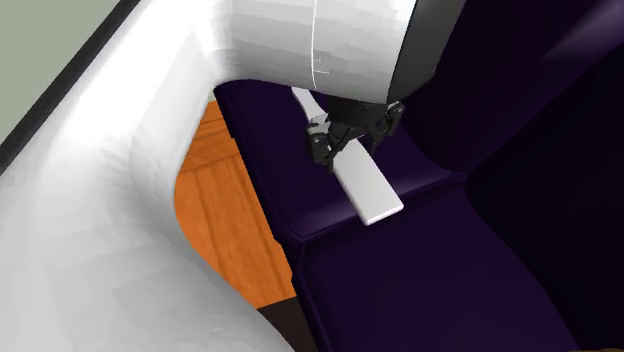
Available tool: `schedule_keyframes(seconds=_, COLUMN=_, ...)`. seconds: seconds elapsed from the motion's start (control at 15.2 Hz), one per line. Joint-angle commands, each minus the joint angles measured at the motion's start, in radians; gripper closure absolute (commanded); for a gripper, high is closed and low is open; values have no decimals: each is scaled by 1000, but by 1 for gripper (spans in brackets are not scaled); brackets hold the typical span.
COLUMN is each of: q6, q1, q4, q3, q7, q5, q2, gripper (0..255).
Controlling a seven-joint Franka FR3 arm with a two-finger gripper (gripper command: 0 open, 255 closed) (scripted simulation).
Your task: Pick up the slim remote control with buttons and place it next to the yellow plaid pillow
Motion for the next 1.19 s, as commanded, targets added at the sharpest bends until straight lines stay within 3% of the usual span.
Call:
schedule_keyframes(seconds=0.0, q6=-8, q1=-18, q4=-32, q3=-14, q7=-29, q5=-25, q2=-47, gripper=255)
schedule_keyframes(seconds=0.53, q6=-35, q1=-89, q4=-100, q3=-97, q7=-170, q5=-113, q2=-174, gripper=255)
schedule_keyframes(seconds=1.12, q6=-66, q1=-153, q4=-90, q3=-227, q7=-360, q5=-205, q2=-245, gripper=255)
